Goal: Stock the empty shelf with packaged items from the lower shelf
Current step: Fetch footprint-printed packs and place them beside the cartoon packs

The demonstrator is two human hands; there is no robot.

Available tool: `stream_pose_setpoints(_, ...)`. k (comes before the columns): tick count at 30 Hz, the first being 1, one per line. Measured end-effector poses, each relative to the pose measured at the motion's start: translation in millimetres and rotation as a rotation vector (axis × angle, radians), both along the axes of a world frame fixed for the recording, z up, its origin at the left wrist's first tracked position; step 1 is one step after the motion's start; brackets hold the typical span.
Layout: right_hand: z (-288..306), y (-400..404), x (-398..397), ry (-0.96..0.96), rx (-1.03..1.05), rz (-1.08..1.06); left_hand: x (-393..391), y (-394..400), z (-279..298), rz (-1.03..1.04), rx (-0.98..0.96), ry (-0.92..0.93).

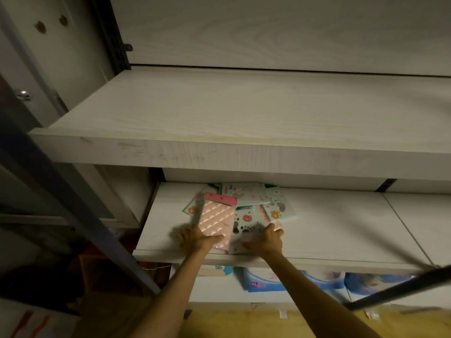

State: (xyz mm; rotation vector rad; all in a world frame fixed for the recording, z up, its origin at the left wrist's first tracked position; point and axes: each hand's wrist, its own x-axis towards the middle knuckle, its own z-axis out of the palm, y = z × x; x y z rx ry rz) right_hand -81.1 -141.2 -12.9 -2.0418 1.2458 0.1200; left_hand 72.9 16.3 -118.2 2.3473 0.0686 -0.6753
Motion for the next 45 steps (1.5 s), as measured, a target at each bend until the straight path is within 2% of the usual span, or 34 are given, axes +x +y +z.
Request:
stream_pose_setpoints(3,2,0,0,-0.020,0.007,-0.037,-16,25,69,0.074,-0.228,0.024)
stream_pose_setpoints(5,4,-3,-1,-0.048,0.035,-0.047,-21,39,92,0.131,-0.364,0.098)
stream_pose_setpoints(9,7,-18,-5,-0.110,0.178,-0.095,-16,64,89,0.153,-0.512,0.195)
stream_pose_setpoints(15,25,-25,-15,-0.243,0.542,-0.161,-21,81,94,0.219,-0.664,0.271)
stream_pose_setpoints(19,38,-21,-26,-0.323,0.623,-0.188,-24,82,96,0.283,-0.755,0.315)
stream_pose_setpoints(26,42,-34,-61,-0.359,0.694,-0.264,-43,63,112,0.186,-0.835,0.354)
stream_pose_setpoints(29,44,-41,-90,-0.450,0.760,-0.278,-64,50,117,0.119,-0.864,0.355)
stream_pose_setpoints(33,46,-53,-137,-0.586,0.706,-0.293,-96,25,122,0.020,-0.858,0.383)
stream_pose_setpoints(45,64,-119,-347,-0.731,0.594,-0.341,-279,-85,154,-0.194,-0.826,0.338)
